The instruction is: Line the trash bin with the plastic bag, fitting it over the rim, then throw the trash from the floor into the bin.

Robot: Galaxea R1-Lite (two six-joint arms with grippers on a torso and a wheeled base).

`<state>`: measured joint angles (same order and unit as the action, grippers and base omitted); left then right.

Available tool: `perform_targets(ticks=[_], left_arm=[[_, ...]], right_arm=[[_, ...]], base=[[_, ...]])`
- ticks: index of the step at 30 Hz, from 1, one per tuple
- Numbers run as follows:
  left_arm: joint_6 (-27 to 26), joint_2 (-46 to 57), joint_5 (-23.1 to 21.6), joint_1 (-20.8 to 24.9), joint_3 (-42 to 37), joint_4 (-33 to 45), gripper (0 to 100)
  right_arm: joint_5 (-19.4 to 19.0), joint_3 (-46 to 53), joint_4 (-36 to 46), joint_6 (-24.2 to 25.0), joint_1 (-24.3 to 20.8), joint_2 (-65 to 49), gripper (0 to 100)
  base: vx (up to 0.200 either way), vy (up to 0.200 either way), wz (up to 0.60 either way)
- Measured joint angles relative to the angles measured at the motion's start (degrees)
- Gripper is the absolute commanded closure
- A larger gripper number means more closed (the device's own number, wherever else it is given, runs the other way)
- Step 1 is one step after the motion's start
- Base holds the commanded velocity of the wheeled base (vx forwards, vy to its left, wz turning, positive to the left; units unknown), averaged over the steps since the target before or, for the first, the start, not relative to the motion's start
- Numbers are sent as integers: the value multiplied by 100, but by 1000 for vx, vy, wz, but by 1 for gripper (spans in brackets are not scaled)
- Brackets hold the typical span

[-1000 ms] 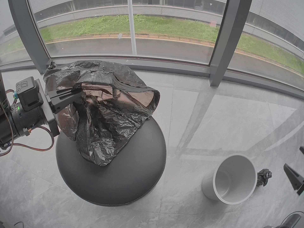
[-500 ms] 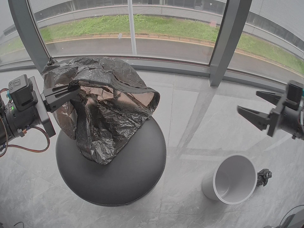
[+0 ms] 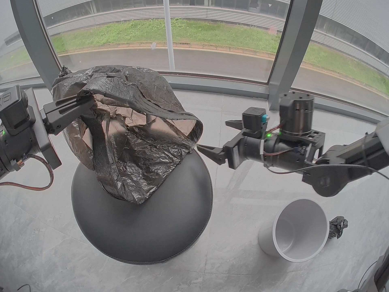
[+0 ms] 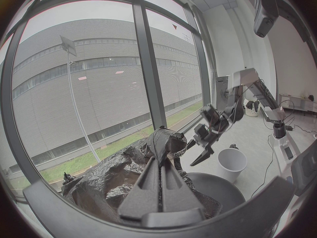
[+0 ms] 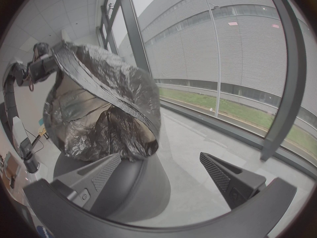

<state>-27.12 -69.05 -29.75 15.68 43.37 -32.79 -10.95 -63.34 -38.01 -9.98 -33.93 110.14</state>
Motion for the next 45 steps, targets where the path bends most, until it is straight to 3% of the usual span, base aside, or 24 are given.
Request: perform_targets(ticks=[7, 16, 17, 23, 35, 45], left_arm=[[11, 83, 13, 20, 37, -16, 100], [24, 108, 11, 30, 34, -18, 100], [33, 111, 9, 30, 28, -18, 100], [182, 119, 0, 33, -16, -7, 100], [964, 72, -30, 37, -96, -44, 100], [2239, -204, -37, -17, -60, -491, 100]], right_arm=[[-73, -683, -527, -60, -174, 786, 0], [-49, -970, -813, -35, -63, 1012, 0], [-51, -1000, -816, -28, -50, 1028, 100], [-98, -1025, -953, -11, -16, 1058, 100], [-172, -717, -1273, 332, -127, 614, 100], [-188, 634, -773, 866, -352, -791, 100]], base=[[0, 0, 0], [0, 0, 0], [0, 0, 0], [0, 0, 0], [0, 0, 0], [0, -60, 0]])
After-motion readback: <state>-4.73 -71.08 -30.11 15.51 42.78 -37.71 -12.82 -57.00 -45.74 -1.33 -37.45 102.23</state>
